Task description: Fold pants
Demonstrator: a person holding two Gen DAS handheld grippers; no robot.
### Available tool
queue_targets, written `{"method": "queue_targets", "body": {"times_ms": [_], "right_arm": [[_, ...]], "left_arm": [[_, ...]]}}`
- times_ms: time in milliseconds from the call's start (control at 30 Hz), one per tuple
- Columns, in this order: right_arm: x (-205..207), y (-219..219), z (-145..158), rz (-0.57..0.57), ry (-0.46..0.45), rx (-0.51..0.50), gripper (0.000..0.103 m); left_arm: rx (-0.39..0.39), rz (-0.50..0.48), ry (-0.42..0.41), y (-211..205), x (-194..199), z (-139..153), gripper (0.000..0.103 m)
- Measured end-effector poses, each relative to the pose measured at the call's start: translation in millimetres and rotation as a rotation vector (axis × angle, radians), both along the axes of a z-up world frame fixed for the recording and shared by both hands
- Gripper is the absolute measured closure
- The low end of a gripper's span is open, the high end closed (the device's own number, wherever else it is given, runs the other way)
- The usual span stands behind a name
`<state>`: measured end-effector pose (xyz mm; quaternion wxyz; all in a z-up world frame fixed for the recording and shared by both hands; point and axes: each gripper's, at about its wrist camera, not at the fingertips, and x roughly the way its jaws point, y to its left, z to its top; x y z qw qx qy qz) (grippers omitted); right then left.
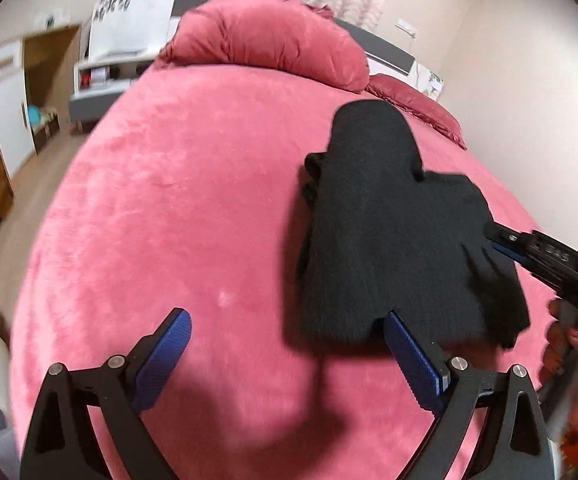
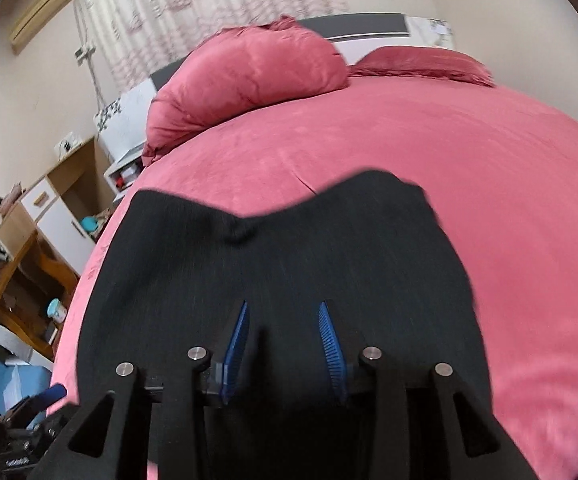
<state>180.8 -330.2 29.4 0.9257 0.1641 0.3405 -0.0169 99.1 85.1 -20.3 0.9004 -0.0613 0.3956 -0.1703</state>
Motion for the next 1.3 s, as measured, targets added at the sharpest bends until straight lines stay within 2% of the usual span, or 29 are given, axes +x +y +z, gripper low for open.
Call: {"method": "queue_targets", "body": {"times_ms": [167,300,400,600,700,967,1300], "right_arm": [[-67.3,14.0,-11.7,-0.064,-0.020,-0.007,0.057],[-105.3,30.1,-25.7,-0.098,-0.018,-0.026,0.053],[-120.2,38.1,-34.6,-0.127,-0.002,-0.044,0.052],[-133.7,44.2,-44.9,-0.157,0.021,-0.046,0.047],[-143.0,51.4,-51.4,-0.144,0.035,-0.032,0.045],[-151.0,72.9,-56.7,-0.078,0.035,-0.093,0.045],[-153.8,68.4,-64.1,-0.087,0.049,-0.066,0.044]], "left_arm": [[0.122,0.011,-0.014,-11.6,-34.1,-16.7,0.005],[0.194,0.022,-0.041,-25.0,-50.0,-27.7,0.004],[0.266,0.016,-0.056,-29.0,-64.1,-31.9,0.002],[0.336,0.037,-0.043,-39.2,-73.7,-41.2,0.000],[0.342,0.019,-0.037,-43.4,-79.6,-42.3,0.000],[0.388,0.011,-0.029,-54.2,-90.4,-44.7,0.000],[0.368,0.001,-0.009,-55.7,-92.2,-42.3,0.000]]}}
